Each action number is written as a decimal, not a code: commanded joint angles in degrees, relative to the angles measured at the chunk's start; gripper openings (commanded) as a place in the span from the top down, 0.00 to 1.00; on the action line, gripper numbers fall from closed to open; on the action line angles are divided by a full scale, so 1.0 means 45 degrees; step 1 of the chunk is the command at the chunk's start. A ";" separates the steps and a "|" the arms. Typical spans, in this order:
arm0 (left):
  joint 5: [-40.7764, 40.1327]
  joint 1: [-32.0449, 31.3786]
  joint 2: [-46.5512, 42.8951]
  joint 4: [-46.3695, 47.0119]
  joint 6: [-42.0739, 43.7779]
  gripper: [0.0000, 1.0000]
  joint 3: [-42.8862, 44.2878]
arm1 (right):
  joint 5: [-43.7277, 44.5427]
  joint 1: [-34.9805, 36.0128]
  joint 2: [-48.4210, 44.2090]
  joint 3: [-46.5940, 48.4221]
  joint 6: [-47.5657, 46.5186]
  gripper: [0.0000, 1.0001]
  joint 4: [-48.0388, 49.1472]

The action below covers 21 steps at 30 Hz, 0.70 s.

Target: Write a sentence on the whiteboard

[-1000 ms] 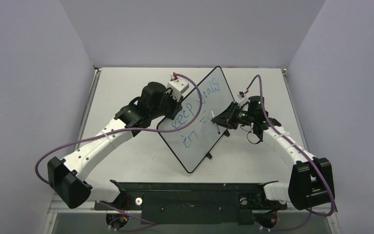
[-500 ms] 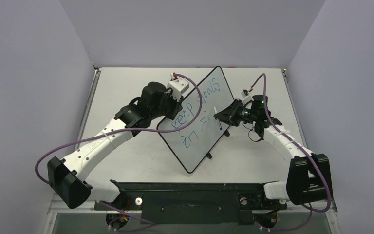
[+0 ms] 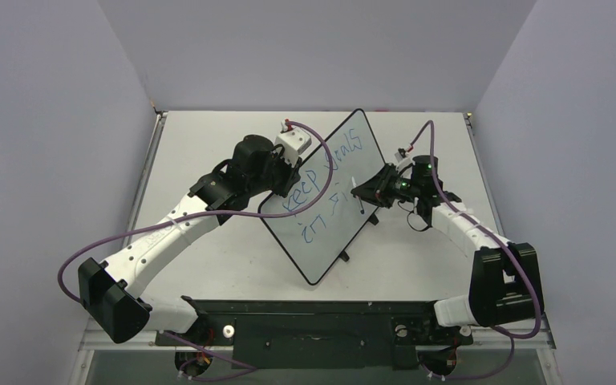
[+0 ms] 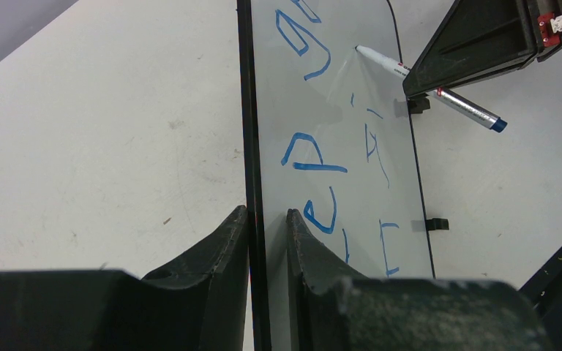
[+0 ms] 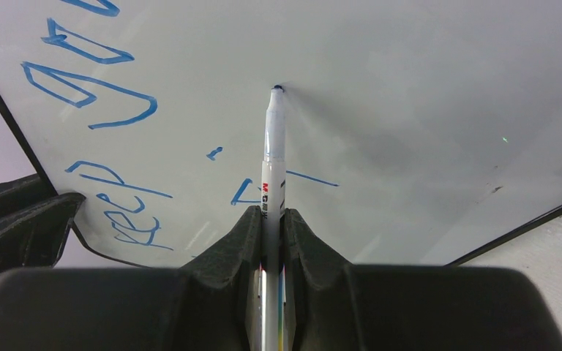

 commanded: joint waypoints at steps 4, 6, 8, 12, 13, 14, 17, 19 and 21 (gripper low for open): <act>0.0867 -0.0462 0.0002 -0.1270 0.0454 1.00 -0.0351 | -0.0262 0.0348 0.0062 0.0556 -0.0478 1.00 0.0139; 0.0865 -0.0465 0.0007 -0.1278 0.0461 1.00 -0.0349 | -0.0260 0.0444 0.0017 0.0568 -0.0554 1.00 0.0069; 0.0855 -0.0467 -0.0009 -0.1279 0.0452 1.00 -0.0349 | -0.0267 0.0539 -0.0044 0.0564 -0.0619 1.00 0.0058; 0.0854 -0.0466 -0.0029 -0.1268 0.0457 1.00 -0.0359 | -0.0251 0.0737 -0.0182 0.0479 -0.0789 1.00 -0.0419; 0.0851 -0.0465 -0.0044 -0.1268 0.0461 1.00 -0.0331 | -0.0215 0.0786 -0.0224 0.0443 -0.0829 1.00 -0.0445; 0.0849 -0.0459 -0.0045 -0.1278 0.0463 1.00 -0.0338 | -0.0212 0.0828 -0.0279 0.0372 -0.0849 1.00 -0.0504; 0.0867 -0.0467 -0.0066 -0.1269 0.0464 1.00 -0.0338 | -0.0163 0.0837 -0.0387 0.0077 -0.0950 1.00 -0.0544; 0.0877 -0.0455 -0.0074 -0.1268 0.0464 1.00 -0.0331 | -0.0101 0.0842 -0.0439 -0.0110 -0.0974 1.00 -0.0549; 0.0900 -0.0459 -0.0078 -0.1268 0.0462 1.00 -0.0349 | -0.0035 0.0787 -0.0490 -0.0216 -0.0989 1.00 -0.0549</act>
